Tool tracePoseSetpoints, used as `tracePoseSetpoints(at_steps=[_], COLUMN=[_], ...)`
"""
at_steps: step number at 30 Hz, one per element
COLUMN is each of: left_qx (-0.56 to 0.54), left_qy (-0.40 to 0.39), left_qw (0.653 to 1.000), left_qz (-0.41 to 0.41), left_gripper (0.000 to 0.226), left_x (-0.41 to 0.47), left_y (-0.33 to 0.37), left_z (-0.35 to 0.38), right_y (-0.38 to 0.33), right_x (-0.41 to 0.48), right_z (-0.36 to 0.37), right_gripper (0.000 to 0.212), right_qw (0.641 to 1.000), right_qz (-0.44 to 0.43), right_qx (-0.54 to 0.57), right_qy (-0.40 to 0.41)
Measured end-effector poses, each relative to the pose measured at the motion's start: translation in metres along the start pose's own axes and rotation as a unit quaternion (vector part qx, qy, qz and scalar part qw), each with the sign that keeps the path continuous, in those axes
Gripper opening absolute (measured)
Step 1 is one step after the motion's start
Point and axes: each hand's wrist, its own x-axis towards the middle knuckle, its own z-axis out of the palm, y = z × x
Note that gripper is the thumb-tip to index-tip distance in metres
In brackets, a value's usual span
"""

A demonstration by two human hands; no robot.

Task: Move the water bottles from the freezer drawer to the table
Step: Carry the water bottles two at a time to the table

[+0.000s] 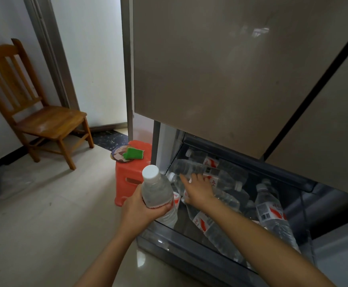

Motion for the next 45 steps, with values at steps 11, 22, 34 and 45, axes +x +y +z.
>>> tracePoseSetpoints(at_steps=[11,22,34,45], left_qx=[0.032,0.035,0.006,0.068], left_qy=[0.008,-0.009,-0.042,-0.137], left_qw=[0.999,0.999,0.999,0.987], left_qz=[-0.004,0.002,0.001,0.052], left_gripper=[0.065,0.065,0.085,0.083], left_x=[0.001,0.000,0.001,-0.003], left_y=[0.001,0.004,0.010,0.047], left_z=[0.002,0.000,-0.002,0.024], right_y=[-0.006,0.025,0.049,0.047], right_x=[-0.002,-0.070,-0.158,-0.210], right_z=[0.008,-0.001,0.016,-0.009], right_gripper=[0.089,0.103,0.101,0.081], right_qw=[0.999,0.967,0.807,0.761], right_qz=[0.000,0.001,0.174,0.207], right_qx=[-0.008,0.153,0.443,0.469], right_qy=[0.040,0.202,0.350,0.398])
